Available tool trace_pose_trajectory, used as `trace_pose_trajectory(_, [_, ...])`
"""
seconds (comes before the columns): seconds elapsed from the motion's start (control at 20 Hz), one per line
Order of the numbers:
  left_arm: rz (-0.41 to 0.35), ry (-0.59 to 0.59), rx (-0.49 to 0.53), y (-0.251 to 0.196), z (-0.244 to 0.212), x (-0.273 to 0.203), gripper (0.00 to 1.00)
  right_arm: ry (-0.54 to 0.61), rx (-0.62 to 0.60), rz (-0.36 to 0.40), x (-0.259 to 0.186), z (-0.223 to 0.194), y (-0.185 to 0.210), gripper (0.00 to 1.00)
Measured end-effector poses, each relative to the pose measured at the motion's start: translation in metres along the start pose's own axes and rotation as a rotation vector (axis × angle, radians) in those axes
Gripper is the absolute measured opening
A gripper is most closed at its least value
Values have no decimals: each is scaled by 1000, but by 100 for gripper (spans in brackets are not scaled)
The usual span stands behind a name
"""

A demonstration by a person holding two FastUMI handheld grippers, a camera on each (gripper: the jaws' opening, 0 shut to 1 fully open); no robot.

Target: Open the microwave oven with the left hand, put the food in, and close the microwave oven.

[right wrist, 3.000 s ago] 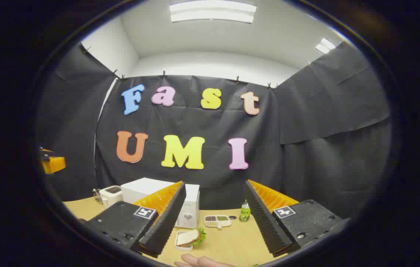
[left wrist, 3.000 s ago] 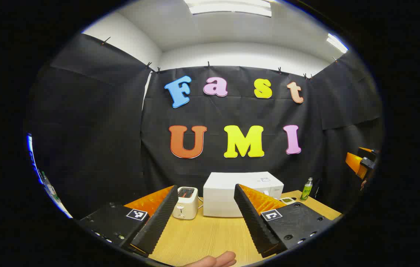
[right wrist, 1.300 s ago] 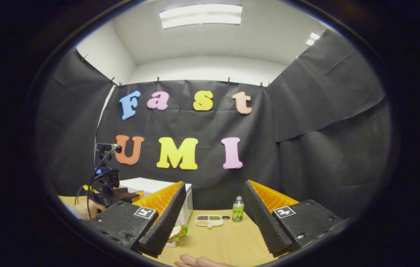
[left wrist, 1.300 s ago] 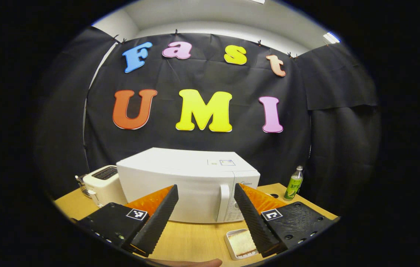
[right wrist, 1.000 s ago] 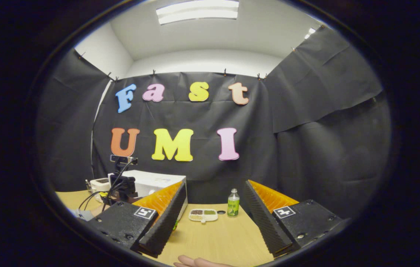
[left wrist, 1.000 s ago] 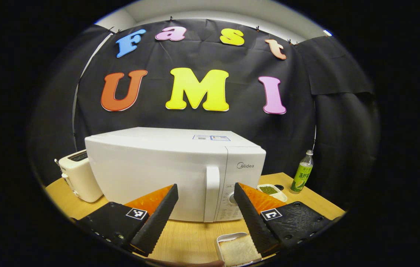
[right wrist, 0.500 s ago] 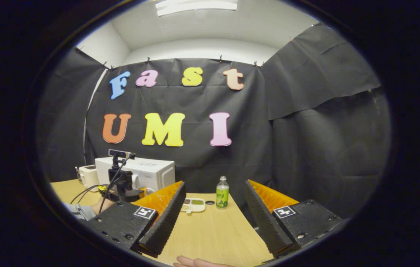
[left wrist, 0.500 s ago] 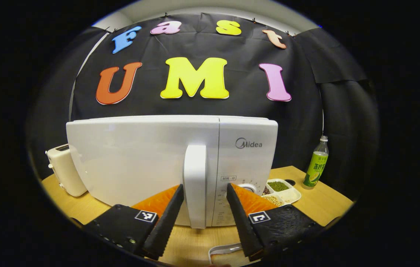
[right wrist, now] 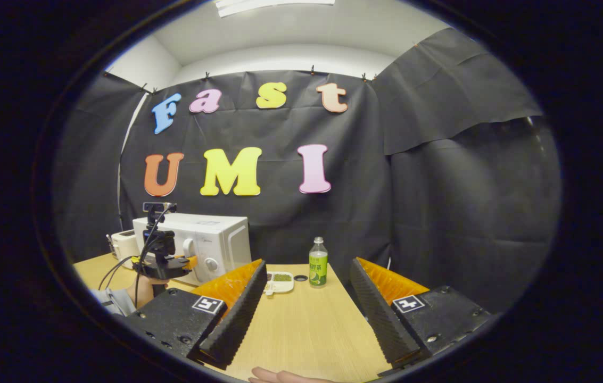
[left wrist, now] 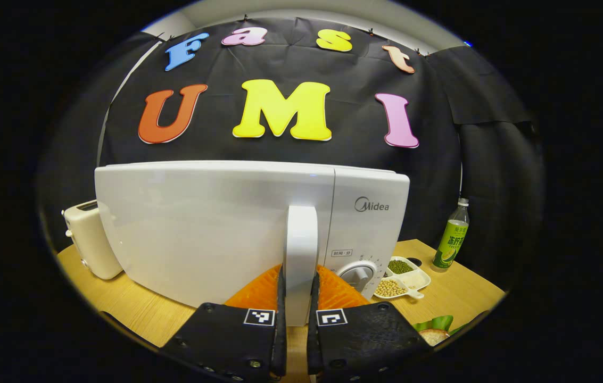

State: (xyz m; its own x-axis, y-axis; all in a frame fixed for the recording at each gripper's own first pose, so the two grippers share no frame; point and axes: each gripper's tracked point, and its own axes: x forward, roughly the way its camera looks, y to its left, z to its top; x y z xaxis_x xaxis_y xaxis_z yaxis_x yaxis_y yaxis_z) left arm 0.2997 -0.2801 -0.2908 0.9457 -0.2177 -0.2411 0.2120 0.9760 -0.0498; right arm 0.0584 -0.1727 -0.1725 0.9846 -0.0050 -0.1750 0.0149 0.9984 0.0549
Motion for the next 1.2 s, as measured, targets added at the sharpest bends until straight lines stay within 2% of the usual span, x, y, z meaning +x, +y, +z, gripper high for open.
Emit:
trace_pose_trajectory(0.05, [-6,-13,1,-1,2,2,0,-3,-2,1,-3,2,1,92])
trace_pose_trajectory(0.1, [-14,-2,-9,-1,-1,2,5,-4,-6,3,-7,3,3,92])
trace_pose_trajectory(0.15, [-20,-6,-23,1,-1,-1,5,0,-9,9,-11,2,4,92])
trace_pose_trajectory(0.2, [-28,-3,-20,1,-2,-3,5,6,-5,12,-15,0,7,100])
trace_pose_trajectory(0.25, [-30,-19,-22,1,1,-13,5,9,5,17,-20,0,8,100])
trace_pose_trajectory(0.3, [-41,-15,-11,1,-1,-23,5,5,17,29,-24,3,13,92])
trace_pose_trajectory(0.35, [-59,-33,2,3,-2,-32,5,2,26,37,-27,4,17,92])
trace_pose_trajectory(0.45, [-101,-38,-13,7,-7,-55,5,-3,26,44,-33,4,25,92])
trace_pose_trajectory(0.5, [-130,-44,-11,9,-10,-68,5,-2,21,46,-35,6,30,100])
trace_pose_trajectory(0.55, [-151,-54,-4,13,-11,-81,5,-2,18,49,-40,8,37,92])
trace_pose_trajectory(0.6, [-169,-57,3,18,-12,-93,5,1,17,55,-46,11,45,92])
trace_pose_trajectory(0.8, [-181,-66,20,49,-19,-146,5,-8,18,131,-82,25,95,92])
trace_pose_trajectory(0.85, [-177,-68,34,59,-21,-159,5,-11,9,135,-90,26,102,100])
trace_pose_trajectory(0.9, [-176,-75,40,70,-23,-171,5,-9,-1,134,-97,26,111,92])
trace_pose_trajectory(0.95, [-182,-76,41,81,-26,-182,5,4,-12,124,-103,23,117,100])
trace_pose_trajectory(1.0, [-190,-77,38,92,-29,-193,4,16,-17,124,-109,21,125,91])
trace_pose_trajectory(1.1, [-200,-85,23,117,-32,-214,4,28,-7,161,-123,20,153,92])
trace_pose_trajectory(1.15, [-196,-94,25,131,-33,-224,5,35,2,177,-126,17,163,100])
trace_pose_trajectory(1.2, [-190,-99,31,145,-34,-232,4,45,6,192,-128,14,173,92])
